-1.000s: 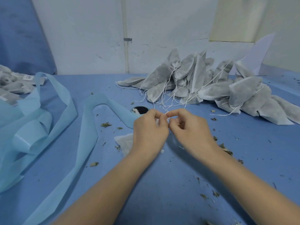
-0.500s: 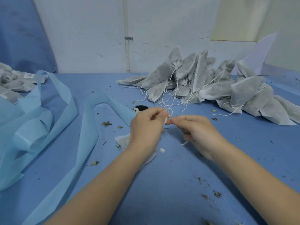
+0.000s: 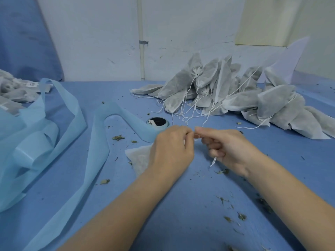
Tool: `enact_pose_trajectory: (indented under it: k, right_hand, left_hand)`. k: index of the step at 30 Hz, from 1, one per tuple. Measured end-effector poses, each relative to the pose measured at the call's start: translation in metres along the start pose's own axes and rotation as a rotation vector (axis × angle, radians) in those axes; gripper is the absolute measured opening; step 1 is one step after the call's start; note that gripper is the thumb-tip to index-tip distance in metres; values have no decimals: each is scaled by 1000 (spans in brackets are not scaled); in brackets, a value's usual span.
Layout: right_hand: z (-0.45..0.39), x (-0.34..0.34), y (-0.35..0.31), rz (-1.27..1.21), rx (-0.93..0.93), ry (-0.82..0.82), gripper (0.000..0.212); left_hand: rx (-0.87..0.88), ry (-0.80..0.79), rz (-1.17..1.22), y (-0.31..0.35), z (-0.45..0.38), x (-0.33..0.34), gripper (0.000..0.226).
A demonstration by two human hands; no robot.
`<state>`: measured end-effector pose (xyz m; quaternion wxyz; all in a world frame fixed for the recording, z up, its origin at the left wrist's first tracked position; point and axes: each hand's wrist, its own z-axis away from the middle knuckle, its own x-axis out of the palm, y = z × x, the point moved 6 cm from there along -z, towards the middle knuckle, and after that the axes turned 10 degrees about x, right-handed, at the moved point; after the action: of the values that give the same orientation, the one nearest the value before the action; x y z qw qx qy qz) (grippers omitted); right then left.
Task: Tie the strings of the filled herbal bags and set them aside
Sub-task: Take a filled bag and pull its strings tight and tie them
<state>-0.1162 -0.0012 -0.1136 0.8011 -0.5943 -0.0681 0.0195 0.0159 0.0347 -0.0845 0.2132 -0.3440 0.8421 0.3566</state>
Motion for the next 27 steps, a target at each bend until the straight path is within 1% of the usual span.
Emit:
enact_pose_trajectory:
  k: [3,8,12,15,18,21,23,25,26,27]
  right_hand:
    - [1,-2,0,58,-71,79,6]
    - [6,-1,-3,169,-136,151,9]
    - [9,3,-5,248,-180,163,9]
    - [10,7,-5,218,-159,134,12]
    - [10,10,-3,90,-101,83,15]
    - [9,17,3,-120,7,-59,13]
    - [9,23,6,-215,77,-144,12]
    - [10,26,7,-261,108,-195,9]
    - [10,27,7,-262,110,-200,9]
    - [11,26,6,-254,107,-195,10]
  left_hand:
    - [-47,14,60,-3,0,1,19]
    - [-126,64,120,-8,1,2,16]
    - [-190,82,159,-12,2,2,16]
    - [-250,68,200,-14,2,4,18]
    - [-326,52,296,-17,2,6,18]
    - [-393,45,416,-18,2,7,19]
    - [-418,56,466,-19,2,6,17]
    - [-402,89,484,-18,2,4,6]
    - [-364,114,468,-16,2,1,4]
    - [-305,142,430,-14,2,-2,8]
